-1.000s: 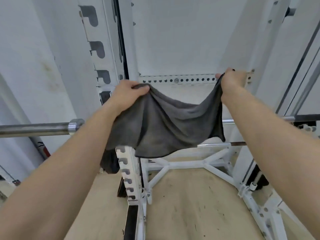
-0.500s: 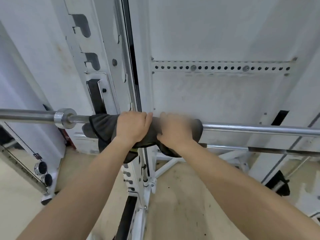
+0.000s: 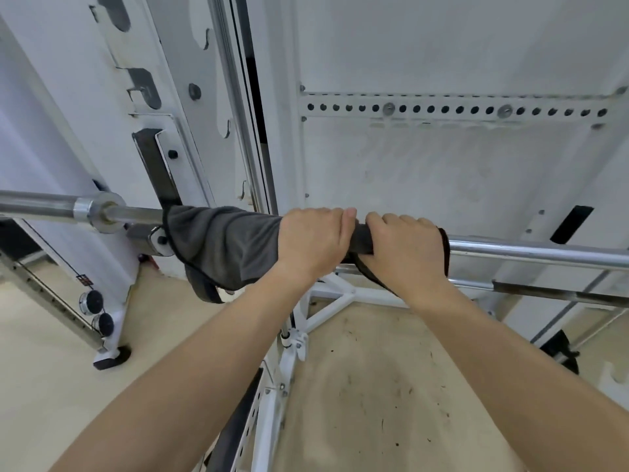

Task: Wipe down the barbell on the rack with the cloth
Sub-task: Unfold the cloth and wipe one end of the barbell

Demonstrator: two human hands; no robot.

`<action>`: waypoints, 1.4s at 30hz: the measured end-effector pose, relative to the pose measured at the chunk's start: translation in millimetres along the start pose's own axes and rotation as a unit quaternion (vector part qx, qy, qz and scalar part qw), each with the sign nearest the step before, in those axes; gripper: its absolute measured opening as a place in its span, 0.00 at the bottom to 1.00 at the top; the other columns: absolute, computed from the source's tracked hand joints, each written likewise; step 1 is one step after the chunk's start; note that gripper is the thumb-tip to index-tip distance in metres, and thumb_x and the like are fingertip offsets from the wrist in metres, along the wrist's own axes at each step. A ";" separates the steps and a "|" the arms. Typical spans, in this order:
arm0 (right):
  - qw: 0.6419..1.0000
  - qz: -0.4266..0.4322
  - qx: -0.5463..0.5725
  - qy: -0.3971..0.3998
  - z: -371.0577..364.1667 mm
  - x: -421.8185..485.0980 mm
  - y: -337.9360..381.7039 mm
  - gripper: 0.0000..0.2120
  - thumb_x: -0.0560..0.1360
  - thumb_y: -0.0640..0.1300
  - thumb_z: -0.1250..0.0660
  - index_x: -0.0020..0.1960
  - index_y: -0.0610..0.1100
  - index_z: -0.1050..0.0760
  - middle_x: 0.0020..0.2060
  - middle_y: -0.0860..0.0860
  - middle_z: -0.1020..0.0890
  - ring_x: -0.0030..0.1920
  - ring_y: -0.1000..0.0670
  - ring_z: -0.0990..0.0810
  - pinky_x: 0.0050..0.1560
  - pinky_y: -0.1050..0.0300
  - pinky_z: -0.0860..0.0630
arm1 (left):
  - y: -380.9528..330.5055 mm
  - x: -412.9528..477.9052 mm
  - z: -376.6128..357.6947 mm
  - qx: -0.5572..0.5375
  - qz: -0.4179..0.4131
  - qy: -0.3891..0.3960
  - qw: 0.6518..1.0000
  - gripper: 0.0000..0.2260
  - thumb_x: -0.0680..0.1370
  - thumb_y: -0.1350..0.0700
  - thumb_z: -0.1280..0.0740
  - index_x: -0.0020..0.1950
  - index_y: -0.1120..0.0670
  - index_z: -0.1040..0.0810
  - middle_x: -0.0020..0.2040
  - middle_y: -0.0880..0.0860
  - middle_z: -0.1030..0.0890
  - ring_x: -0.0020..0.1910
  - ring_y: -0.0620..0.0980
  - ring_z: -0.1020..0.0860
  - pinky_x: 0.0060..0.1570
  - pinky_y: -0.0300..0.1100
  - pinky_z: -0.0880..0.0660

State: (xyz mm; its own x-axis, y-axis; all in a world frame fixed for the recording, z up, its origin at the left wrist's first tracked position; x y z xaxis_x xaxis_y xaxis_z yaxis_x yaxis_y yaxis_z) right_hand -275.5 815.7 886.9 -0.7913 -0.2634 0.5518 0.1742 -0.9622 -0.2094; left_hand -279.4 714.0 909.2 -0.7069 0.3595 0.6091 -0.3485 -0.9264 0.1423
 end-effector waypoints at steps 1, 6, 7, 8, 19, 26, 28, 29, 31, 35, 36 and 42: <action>1.000 0.005 0.001 0.009 -0.8 3.8 7.3 0.15 0.66 0.53 0.25 0.40 0.46 0.27 0.29 0.49 0.24 0.27 0.44 0.26 0.33 0.55 0.42 | 2.6 -2.3 2.2 -0.011 -0.025 0.003 1.000 0.15 0.82 0.53 0.40 0.36 0.53 0.27 0.26 0.50 0.29 0.22 0.54 0.30 0.25 0.42 0.33; 0.997 0.039 0.052 0.028 5.5 36.4 83.3 0.14 0.74 0.56 0.32 0.48 0.46 0.28 0.34 0.51 0.27 0.32 0.46 0.31 0.33 0.54 0.39 | 103.5 -38.3 11.2 0.040 -0.031 0.020 0.999 0.14 0.83 0.54 0.41 0.38 0.55 0.27 0.31 0.53 0.25 0.29 0.56 0.26 0.31 0.50 0.27; 0.997 0.047 0.061 0.031 6.6 44.0 104.1 0.14 0.75 0.56 0.33 0.51 0.46 0.28 0.35 0.51 0.25 0.33 0.47 0.29 0.34 0.54 0.38 | 128.9 -45.0 14.6 0.043 -0.014 0.015 0.999 0.16 0.83 0.53 0.42 0.38 0.55 0.26 0.31 0.53 0.25 0.29 0.56 0.25 0.33 0.50 0.28; 0.996 0.057 0.068 0.031 9.0 51.8 126.1 0.14 0.76 0.56 0.34 0.52 0.46 0.28 0.38 0.50 0.22 0.34 0.46 0.26 0.35 0.54 0.37 | 146.9 -49.4 15.8 0.054 -0.012 0.015 0.998 0.17 0.84 0.53 0.44 0.37 0.55 0.27 0.30 0.52 0.25 0.29 0.56 0.26 0.33 0.49 0.29; 0.999 0.041 0.008 -0.003 5.3 38.7 99.0 0.18 0.65 0.55 0.23 0.42 0.45 0.26 0.31 0.49 0.21 0.29 0.45 0.22 0.31 0.56 0.40 | 93.2 -29.1 -12.8 0.043 0.022 0.026 0.998 0.22 0.83 0.50 0.52 0.37 0.51 0.25 0.28 0.50 0.25 0.25 0.54 0.30 0.28 0.44 0.41; 1.000 -0.019 -0.006 0.020 7.4 8.6 11.5 0.18 0.64 0.54 0.25 0.37 0.48 0.33 0.28 0.50 0.23 0.27 0.44 0.25 0.32 0.56 0.39 | 9.4 -1.3 -21.4 0.022 -0.054 0.039 0.998 0.21 0.82 0.48 0.56 0.40 0.52 0.27 0.29 0.50 0.29 0.26 0.55 0.32 0.27 0.44 0.46; 0.999 0.009 0.007 0.033 7.1 19.4 37.4 0.13 0.68 0.54 0.29 0.42 0.47 0.29 0.33 0.51 0.20 0.32 0.44 0.21 0.34 0.54 0.38 | 28.9 -10.7 -14.1 0.028 -0.080 0.033 0.996 0.14 0.82 0.51 0.46 0.40 0.53 0.28 0.29 0.51 0.30 0.24 0.54 0.30 0.26 0.43 0.42; 0.999 0.023 0.020 0.037 7.3 26.2 55.8 0.13 0.70 0.55 0.31 0.45 0.47 0.28 0.36 0.51 0.19 0.35 0.44 0.20 0.35 0.53 0.37 | 45.6 -18.0 -8.2 0.039 -0.083 0.022 0.996 0.12 0.81 0.53 0.39 0.39 0.54 0.28 0.28 0.51 0.30 0.23 0.54 0.30 0.26 0.42 0.39; 0.997 0.049 0.049 0.031 8.9 41.6 98.4 0.13 0.73 0.55 0.33 0.49 0.46 0.27 0.40 0.50 0.19 0.38 0.44 0.19 0.36 0.53 0.37 | 88.1 -30.8 3.9 0.040 -0.066 -0.001 0.997 0.12 0.77 0.58 0.31 0.35 0.55 0.28 0.26 0.52 0.29 0.21 0.54 0.29 0.26 0.42 0.36; 0.993 0.066 0.089 0.037 9.9 71.7 180.3 0.16 0.74 0.56 0.32 0.55 0.45 0.27 0.45 0.49 0.18 0.42 0.44 0.18 0.36 0.53 0.36 | 150.6 -52.9 18.8 0.043 -0.067 0.008 0.997 0.09 0.76 0.60 0.30 0.36 0.56 0.26 0.29 0.54 0.25 0.26 0.57 0.25 0.28 0.48 0.28; 0.992 0.065 0.100 0.037 10.3 76.5 191.9 0.16 0.74 0.54 0.32 0.55 0.45 0.27 0.45 0.48 0.18 0.43 0.44 0.17 0.36 0.53 0.35 | 158.3 -58.0 19.4 0.040 -0.078 0.016 0.996 0.07 0.78 0.59 0.32 0.39 0.56 0.24 0.33 0.55 0.23 0.30 0.59 0.23 0.32 0.50 0.27; 0.978 0.094 0.183 0.014 14.5 78.3 199.8 0.17 0.75 0.51 0.33 0.62 0.48 0.27 0.50 0.50 0.17 0.46 0.44 0.17 0.37 0.53 0.27 | 193.8 -88.4 25.6 0.032 -0.059 0.080 0.995 0.23 0.74 0.51 0.45 0.64 0.58 0.24 0.57 0.54 0.18 0.56 0.55 0.21 0.61 0.50 0.26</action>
State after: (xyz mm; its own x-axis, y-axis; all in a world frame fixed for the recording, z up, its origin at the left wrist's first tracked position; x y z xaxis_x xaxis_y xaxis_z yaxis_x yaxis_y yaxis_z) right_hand -294.1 601.8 900.0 -0.7402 -0.4410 0.5076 0.5125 -0.8587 0.0012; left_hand -268.6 499.8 902.9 -0.7540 0.4753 0.4534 -0.3996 -0.8797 0.2576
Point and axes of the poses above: each hand's wrist, its own x-axis towards the middle knuckle, its own z-axis out of the back of the hand, y = z × x, the point moved 9 cm from there along x, towards the middle knuckle
